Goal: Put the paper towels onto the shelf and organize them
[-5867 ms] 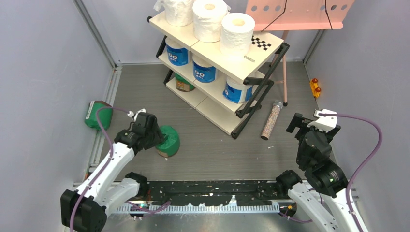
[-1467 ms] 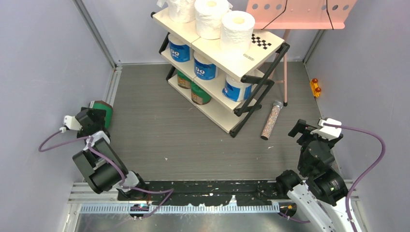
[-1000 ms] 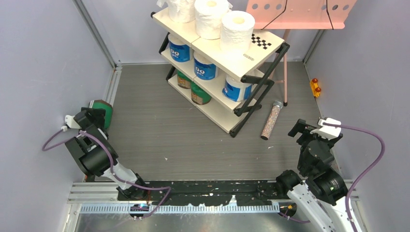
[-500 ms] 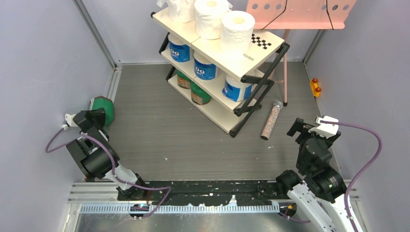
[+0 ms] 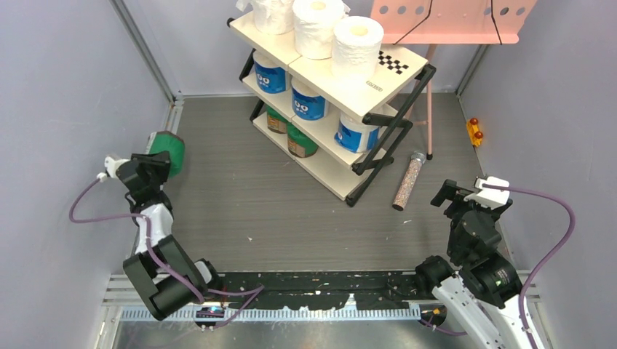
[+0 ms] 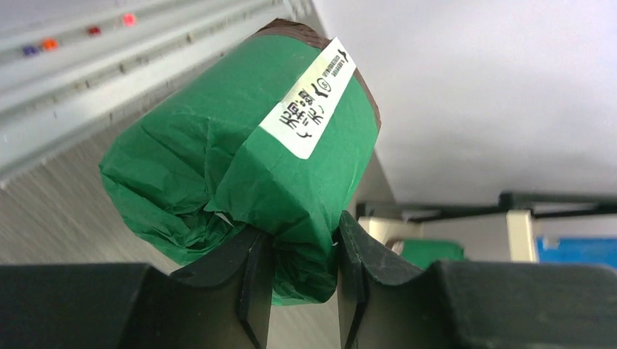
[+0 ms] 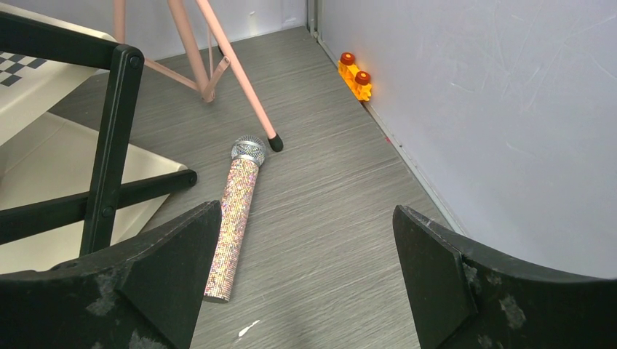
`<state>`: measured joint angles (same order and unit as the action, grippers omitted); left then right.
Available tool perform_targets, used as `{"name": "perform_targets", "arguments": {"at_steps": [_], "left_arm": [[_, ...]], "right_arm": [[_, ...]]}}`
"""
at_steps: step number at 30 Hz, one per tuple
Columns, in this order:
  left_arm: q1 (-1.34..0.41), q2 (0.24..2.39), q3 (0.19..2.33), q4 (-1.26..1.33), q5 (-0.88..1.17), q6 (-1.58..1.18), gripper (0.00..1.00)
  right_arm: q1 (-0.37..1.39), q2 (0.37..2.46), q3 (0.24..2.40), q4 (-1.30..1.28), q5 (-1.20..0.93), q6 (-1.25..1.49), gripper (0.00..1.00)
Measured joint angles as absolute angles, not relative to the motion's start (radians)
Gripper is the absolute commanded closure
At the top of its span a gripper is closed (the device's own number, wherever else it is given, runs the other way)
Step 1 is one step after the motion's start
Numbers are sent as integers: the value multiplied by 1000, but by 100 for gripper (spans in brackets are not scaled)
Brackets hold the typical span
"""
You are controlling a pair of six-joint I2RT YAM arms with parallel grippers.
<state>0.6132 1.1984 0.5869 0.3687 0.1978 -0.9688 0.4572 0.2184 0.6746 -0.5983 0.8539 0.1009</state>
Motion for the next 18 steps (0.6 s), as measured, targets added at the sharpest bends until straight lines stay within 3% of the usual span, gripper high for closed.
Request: {"name": "perform_targets", "arguments": {"at_steps": [10, 11, 18], "left_arm": [[397, 1112, 816, -249, 237, -745, 90], [331, 1098, 888, -420, 251, -667, 90], [169, 1113, 1032, -736, 245, -538, 90]], "right_arm": [[457, 197, 670, -591, 831, 96, 5], [457, 196, 669, -590, 823, 93, 5], [457, 191, 669, -587, 814, 88, 5]]}}
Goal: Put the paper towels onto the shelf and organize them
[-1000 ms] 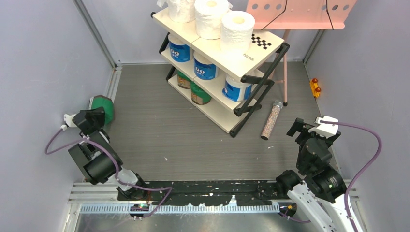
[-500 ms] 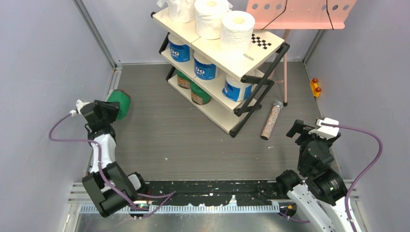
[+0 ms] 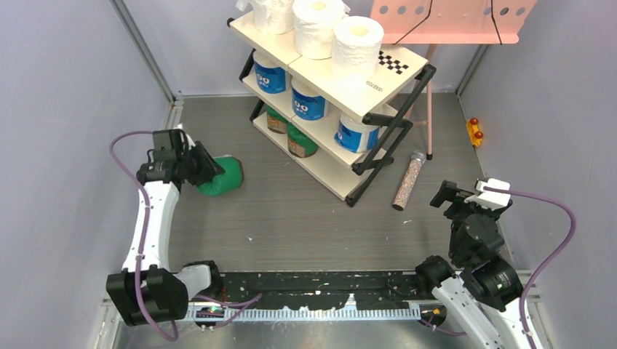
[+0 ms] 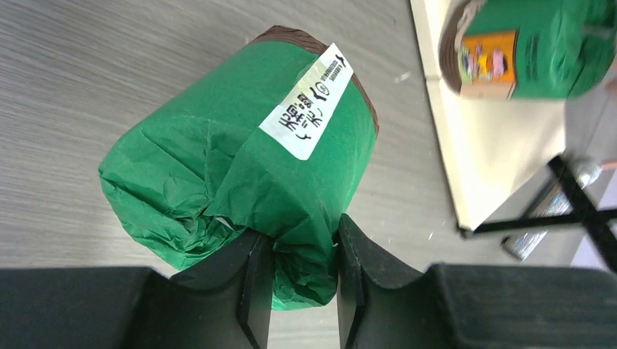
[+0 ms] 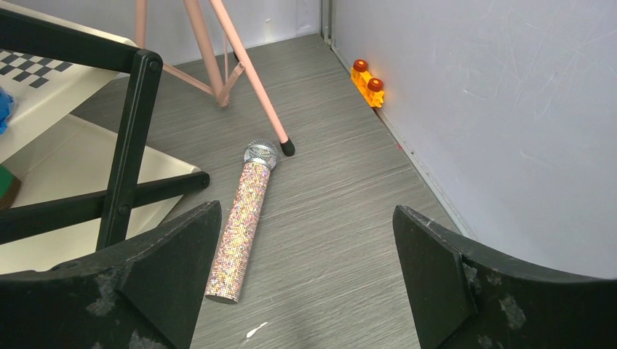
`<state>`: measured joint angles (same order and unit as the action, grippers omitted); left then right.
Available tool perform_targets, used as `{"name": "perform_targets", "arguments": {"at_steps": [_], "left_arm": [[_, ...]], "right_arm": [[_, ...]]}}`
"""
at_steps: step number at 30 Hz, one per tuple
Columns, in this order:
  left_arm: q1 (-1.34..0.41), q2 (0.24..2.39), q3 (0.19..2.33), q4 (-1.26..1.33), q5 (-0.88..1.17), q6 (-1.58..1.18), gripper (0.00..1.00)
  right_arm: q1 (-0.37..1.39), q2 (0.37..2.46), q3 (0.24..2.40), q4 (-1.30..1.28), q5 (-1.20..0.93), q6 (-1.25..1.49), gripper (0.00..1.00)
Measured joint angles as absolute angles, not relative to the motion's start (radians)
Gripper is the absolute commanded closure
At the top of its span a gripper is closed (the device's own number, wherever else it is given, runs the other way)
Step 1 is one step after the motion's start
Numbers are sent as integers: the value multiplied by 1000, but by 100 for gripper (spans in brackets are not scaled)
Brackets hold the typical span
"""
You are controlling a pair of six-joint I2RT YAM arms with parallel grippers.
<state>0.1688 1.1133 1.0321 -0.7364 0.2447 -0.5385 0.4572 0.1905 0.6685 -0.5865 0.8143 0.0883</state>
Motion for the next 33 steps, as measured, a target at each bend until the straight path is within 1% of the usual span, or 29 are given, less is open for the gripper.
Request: {"name": "perform_targets", "arguments": {"at_steps": [7, 13, 18, 22, 30, 33], "left_arm": [[-75, 1175, 1158, -944, 197, -455, 90], [-305, 1237, 1217, -981, 146, -441, 89], [-466, 1306, 1248, -897, 125, -463, 89], [-553, 1395, 1277, -810, 103, -474, 89], [-656, 1594, 1387, -672, 49, -480, 87], [-678, 1636, 1415, -617, 35, -487, 84]], "right_arm": [[457, 176, 668, -581, 810, 87, 5], [457, 174, 667, -579, 809, 84, 5], [457, 166, 667, -577, 810, 84, 5], [457, 155, 667, -575, 812, 84, 5], [457, 144, 665, -575, 819, 81, 5], [457, 142, 663, -575, 825, 81, 5]]}}
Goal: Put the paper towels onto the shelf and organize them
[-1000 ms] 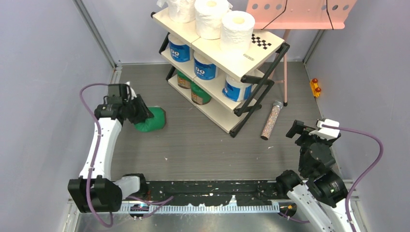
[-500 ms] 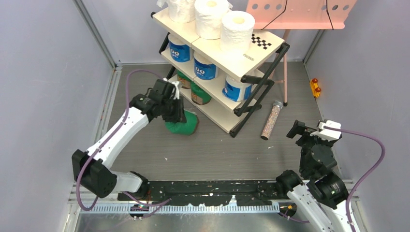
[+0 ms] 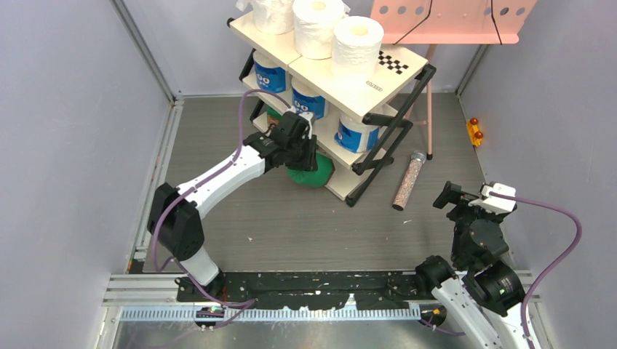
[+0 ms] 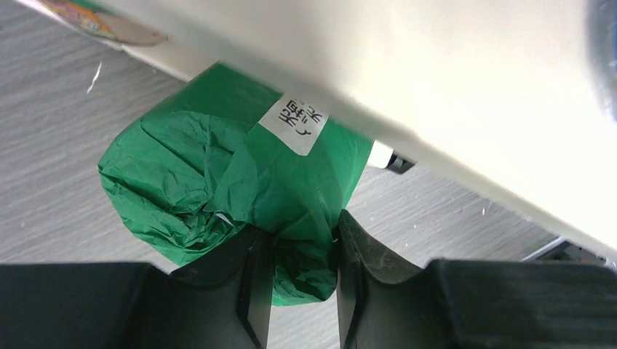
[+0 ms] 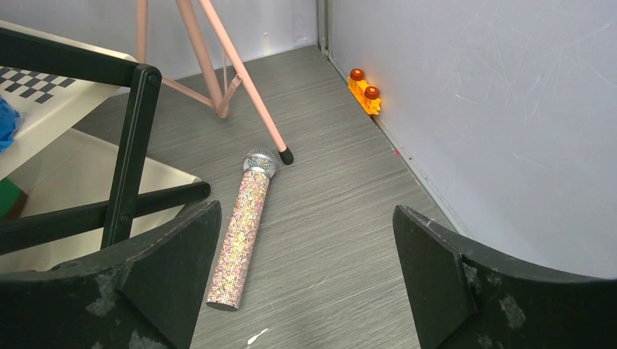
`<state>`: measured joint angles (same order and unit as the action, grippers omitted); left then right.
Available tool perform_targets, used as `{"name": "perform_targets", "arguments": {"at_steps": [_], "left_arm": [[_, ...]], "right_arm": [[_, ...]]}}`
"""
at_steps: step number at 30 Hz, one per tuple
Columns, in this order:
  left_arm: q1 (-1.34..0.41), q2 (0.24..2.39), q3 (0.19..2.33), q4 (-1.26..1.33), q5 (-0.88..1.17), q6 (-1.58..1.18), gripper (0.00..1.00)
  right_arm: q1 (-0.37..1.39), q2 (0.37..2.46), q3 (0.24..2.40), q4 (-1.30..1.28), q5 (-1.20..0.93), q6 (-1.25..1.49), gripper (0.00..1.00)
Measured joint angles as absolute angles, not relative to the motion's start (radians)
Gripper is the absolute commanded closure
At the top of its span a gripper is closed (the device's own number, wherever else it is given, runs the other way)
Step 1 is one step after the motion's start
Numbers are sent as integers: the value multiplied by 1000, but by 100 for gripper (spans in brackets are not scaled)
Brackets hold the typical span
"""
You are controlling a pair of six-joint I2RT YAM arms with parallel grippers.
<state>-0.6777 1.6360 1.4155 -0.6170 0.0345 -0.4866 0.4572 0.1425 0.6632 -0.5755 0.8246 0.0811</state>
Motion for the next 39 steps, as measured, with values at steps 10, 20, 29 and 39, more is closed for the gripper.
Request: {"name": "perform_targets", "arguments": {"at_steps": [10, 20, 29, 39], "left_arm": [[-709, 1697, 1425, -489, -19, -495, 69], [-738, 1705, 1418, -430, -30, -493, 42], [-745, 1670, 1346, -363, -30, -500, 36], [-745, 1523, 1241, -296, -25, -552, 25]], "right_arm": [[457, 142, 662, -575, 829, 80, 5], [457, 142, 662, -575, 837, 80, 5], [457, 142, 662, -575, 840, 80, 5], [457, 142, 662, -575, 841, 80, 5]]}}
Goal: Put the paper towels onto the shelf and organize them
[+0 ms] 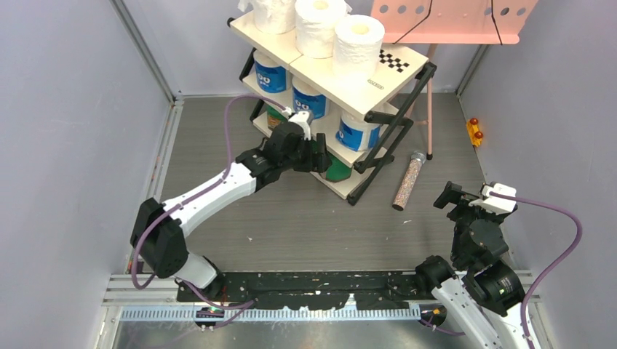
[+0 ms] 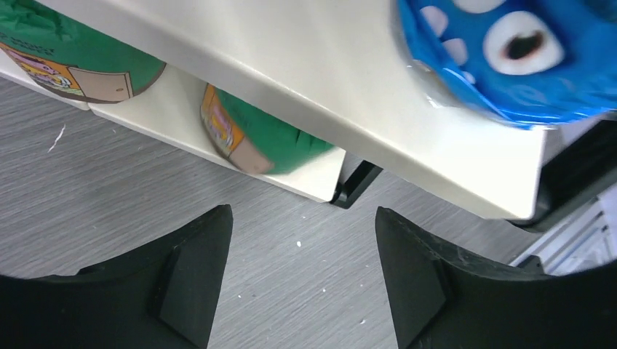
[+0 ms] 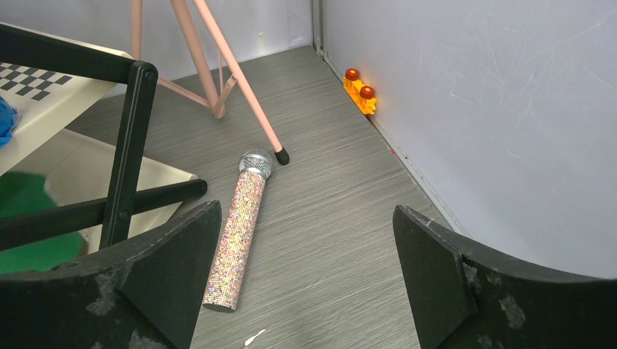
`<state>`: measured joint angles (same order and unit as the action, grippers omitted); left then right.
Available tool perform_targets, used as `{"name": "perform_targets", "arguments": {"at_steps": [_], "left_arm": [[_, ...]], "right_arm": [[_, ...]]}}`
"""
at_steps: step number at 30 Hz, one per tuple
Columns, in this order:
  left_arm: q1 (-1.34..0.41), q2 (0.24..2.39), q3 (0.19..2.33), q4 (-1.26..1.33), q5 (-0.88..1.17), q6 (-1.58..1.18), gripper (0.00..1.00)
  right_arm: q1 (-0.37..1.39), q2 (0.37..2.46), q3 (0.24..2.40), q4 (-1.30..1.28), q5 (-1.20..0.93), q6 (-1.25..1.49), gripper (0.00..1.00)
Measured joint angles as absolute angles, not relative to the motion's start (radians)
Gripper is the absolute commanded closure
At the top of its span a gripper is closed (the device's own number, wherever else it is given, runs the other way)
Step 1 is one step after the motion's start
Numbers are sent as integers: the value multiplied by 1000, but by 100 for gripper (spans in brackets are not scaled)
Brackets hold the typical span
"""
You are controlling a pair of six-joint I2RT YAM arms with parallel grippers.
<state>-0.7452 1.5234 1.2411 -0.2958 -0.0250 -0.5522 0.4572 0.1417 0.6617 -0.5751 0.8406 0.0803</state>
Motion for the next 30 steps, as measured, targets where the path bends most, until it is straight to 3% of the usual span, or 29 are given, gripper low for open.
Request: {"name": "perform_targets", "arguments": {"at_steps": [11, 18, 22, 30], "left_arm": [[-715, 1325, 1106, -254, -33, -578, 24], [-516, 1167, 964, -294, -57, -596, 14], [-350, 973, 876, -372, -118, -584, 1], [-269, 489, 824, -557, -389, -509, 0]], "right_arm": [[457, 142, 662, -575, 844, 80, 5], [457, 134, 662, -575, 844, 79, 5], [457, 121, 662, -575, 844, 77, 5], [457, 73, 627, -567, 839, 68, 5]]}}
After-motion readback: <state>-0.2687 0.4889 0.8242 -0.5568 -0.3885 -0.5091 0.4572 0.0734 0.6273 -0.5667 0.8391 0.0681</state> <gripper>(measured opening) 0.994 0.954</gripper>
